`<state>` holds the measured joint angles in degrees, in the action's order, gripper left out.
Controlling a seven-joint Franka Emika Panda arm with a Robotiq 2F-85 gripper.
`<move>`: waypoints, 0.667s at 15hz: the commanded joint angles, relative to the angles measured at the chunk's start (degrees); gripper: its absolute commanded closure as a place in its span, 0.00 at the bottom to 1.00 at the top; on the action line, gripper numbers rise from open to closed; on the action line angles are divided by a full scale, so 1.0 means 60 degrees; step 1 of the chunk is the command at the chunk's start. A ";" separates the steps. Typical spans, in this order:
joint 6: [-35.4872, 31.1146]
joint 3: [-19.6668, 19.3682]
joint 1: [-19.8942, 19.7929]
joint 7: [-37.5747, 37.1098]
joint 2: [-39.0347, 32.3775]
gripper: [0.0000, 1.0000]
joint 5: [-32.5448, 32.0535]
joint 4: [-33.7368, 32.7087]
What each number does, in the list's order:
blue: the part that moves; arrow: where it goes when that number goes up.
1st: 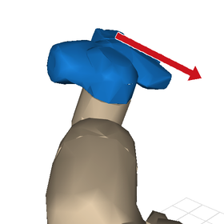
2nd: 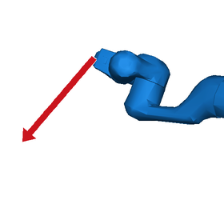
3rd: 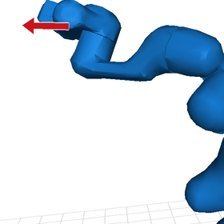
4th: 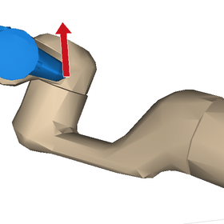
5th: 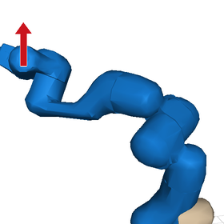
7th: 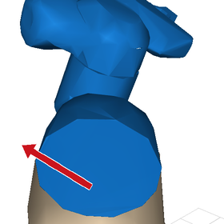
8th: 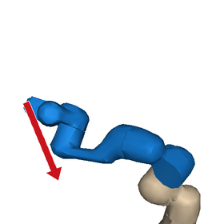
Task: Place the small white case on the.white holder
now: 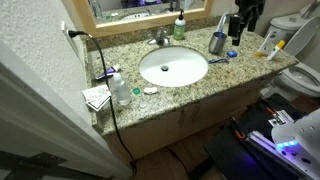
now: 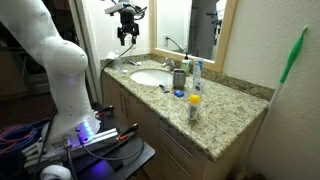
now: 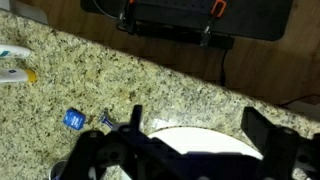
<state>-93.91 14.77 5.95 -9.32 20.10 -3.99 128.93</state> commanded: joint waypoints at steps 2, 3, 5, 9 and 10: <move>-0.0386 0.0065 0.0471 0.0030 -0.0437 0.00 0.0136 -0.0086; -0.0888 0.0280 0.0769 0.0103 -0.0559 0.00 0.0353 -0.0040; -0.1845 0.0698 0.1410 0.0098 -0.0865 0.00 0.0930 -0.0039; -0.2553 0.1144 0.2057 0.0014 -0.1154 0.00 0.1150 -0.0038; -0.2838 0.1357 0.2292 -0.0074 -0.1399 0.00 0.1189 -0.0064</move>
<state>-111.22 23.40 19.38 -9.72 11.69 3.26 128.71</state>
